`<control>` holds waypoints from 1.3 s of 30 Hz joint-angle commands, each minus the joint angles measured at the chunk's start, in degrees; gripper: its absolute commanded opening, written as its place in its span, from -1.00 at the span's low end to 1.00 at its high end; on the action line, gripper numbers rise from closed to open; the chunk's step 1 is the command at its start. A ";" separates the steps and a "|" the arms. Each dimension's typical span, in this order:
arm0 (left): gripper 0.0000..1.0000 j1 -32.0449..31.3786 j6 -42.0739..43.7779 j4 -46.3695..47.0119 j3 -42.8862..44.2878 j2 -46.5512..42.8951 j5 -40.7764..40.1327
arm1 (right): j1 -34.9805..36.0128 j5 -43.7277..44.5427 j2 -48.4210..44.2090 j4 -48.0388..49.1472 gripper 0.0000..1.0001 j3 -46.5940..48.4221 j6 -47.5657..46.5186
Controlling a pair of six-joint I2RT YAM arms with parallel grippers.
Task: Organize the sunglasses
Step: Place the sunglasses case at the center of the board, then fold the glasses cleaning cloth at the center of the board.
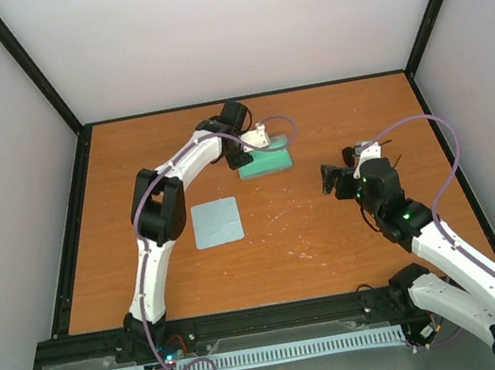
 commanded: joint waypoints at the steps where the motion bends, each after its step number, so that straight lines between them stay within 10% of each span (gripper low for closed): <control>1: 0.19 -1.06 -1.12 0.80 -2.28 -4.82 0.15 | -0.25 0.48 0.04 -0.46 1.00 -0.68 -0.60; 6: 0.45 -1.43 -2.56 3.80 -6.56 -8.22 -0.29 | -0.25 0.52 0.53 -1.23 1.00 0.00 -0.96; 9: 0.98 -1.27 -5.83 3.53 -7.19 -10.92 1.22 | -0.25 -2.73 1.94 -1.46 1.00 1.21 -2.48; 17: 0.99 0.88 -16.24 2.54 -17.90 -28.14 7.08 | 1.37 -12.40 12.77 -8.03 0.57 10.77 -7.45; 21: 0.80 7.21 -19.91 1.80 -26.92 -35.87 12.55 | 5.90 -11.82 21.14 -12.27 -0.01 18.93 -11.43; 27: -0.07 18.54 -21.22 2.00 -38.74 -40.92 24.74 | 13.73 -15.91 42.37 -21.45 -0.07 36.49 -14.48; 39: -0.17 24.07 -21.42 9.23 -49.80 -40.94 24.80 | 19.84 -18.26 74.12 -39.30 -0.09 68.28 -16.60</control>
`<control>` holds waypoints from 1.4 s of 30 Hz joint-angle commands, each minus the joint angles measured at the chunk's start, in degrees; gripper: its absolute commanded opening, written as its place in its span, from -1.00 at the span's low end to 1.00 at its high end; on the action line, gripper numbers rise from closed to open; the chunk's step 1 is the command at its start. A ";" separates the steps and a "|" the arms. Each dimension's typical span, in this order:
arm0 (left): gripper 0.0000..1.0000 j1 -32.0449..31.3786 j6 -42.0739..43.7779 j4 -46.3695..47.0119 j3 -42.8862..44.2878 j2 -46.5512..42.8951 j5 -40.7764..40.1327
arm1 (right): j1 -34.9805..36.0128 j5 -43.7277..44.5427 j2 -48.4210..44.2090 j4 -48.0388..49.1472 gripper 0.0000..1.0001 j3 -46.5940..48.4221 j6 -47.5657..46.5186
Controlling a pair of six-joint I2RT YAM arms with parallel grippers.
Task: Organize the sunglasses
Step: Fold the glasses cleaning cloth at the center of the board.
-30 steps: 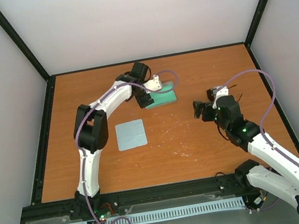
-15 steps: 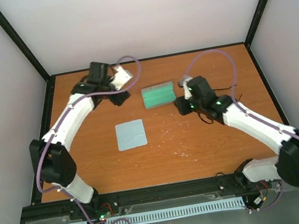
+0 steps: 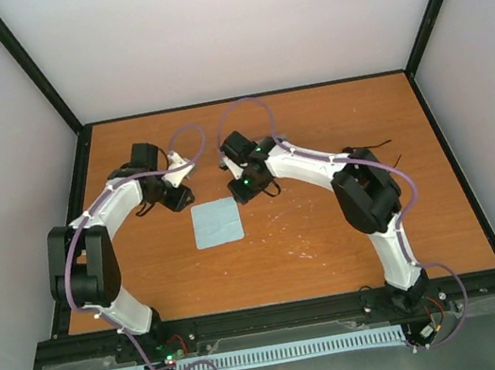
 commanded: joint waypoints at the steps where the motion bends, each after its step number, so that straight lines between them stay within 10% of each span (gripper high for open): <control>1: -0.17 4.53 -1.87 3.62 1.53 -0.41 4.24 | 0.54 -2.06 5.42 -7.79 -0.08 8.46 0.04; 15: -0.17 10.41 -3.46 3.28 3.46 1.17 8.55 | 0.74 -2.43 18.73 -13.61 -0.19 23.87 2.34; 42: -0.19 10.81 -3.90 3.99 3.20 2.78 10.87 | 1.07 -2.58 21.86 -11.59 -0.30 23.12 3.87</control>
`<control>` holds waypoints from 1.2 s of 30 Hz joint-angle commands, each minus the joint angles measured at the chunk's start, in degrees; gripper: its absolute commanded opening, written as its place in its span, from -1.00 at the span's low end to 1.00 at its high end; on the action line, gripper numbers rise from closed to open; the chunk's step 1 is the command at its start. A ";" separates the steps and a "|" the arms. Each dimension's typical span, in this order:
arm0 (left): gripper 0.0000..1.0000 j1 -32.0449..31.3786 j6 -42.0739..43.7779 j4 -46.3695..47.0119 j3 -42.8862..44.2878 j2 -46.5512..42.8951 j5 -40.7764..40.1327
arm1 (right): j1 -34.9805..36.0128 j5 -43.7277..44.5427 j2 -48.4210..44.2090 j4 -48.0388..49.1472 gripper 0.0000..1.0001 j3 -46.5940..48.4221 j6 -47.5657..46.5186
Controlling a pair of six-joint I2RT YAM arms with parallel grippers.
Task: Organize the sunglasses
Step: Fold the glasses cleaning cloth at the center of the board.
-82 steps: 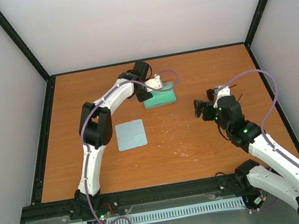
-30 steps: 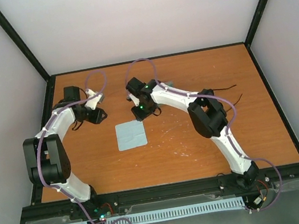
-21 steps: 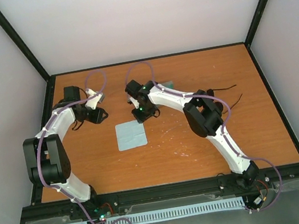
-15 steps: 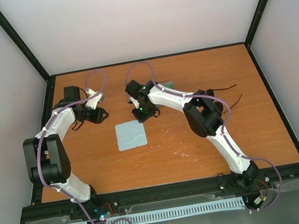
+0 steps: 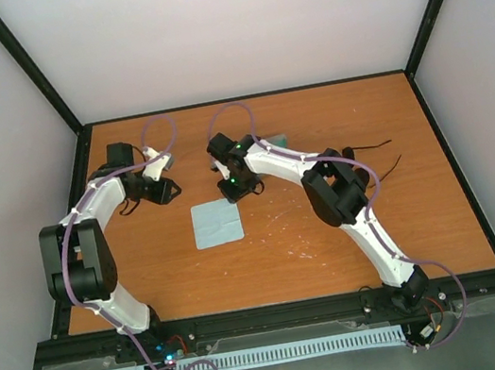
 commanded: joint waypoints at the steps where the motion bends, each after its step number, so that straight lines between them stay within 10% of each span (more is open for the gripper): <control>1: -0.19 0.55 -0.43 1.16 1.70 1.17 1.79 | 0.68 -0.55 2.19 -0.19 -0.32 0.65 0.88; 20: -0.19 0.54 1.39 0.95 -0.73 2.04 3.44 | 2.77 1.73 3.52 -1.69 -0.93 -0.58 0.91; 36: -0.21 -2.45 8.18 0.03 -1.73 7.77 -0.04 | 2.43 7.30 0.98 -0.28 -0.94 -0.47 2.89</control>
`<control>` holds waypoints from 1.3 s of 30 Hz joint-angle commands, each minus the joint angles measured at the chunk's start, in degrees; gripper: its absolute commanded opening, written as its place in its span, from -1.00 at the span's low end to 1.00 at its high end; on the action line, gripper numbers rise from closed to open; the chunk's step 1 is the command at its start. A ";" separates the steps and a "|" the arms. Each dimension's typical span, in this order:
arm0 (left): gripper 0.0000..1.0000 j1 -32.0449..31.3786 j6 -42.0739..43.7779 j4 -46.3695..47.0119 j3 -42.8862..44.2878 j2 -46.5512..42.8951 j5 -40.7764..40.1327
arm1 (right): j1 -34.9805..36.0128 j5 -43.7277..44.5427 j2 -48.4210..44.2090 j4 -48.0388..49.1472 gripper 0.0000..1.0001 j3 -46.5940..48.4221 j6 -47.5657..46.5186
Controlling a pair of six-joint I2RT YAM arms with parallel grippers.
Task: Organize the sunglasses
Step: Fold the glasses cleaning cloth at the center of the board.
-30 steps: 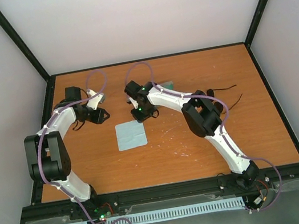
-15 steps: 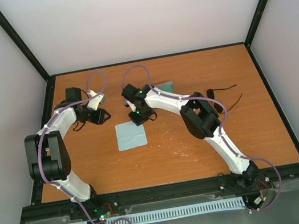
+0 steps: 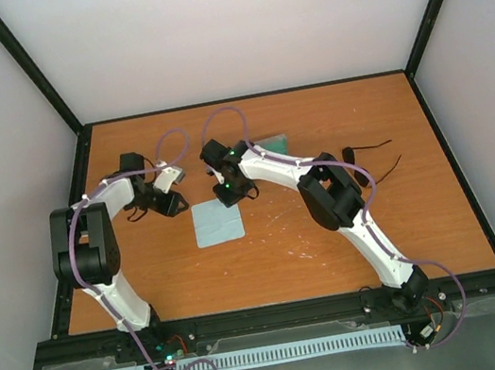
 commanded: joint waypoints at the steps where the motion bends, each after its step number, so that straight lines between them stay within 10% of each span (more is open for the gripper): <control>1: -0.21 -1.43 2.78 -0.03 0.67 1.01 -1.29 | 0.04 2.75 0.13 -0.84 -0.94 -1.05 0.95; 39: -0.55 -5.95 1.66 5.22 -1.68 5.58 -5.14 | -0.06 0.91 -1.30 0.43 -0.94 -1.09 1.52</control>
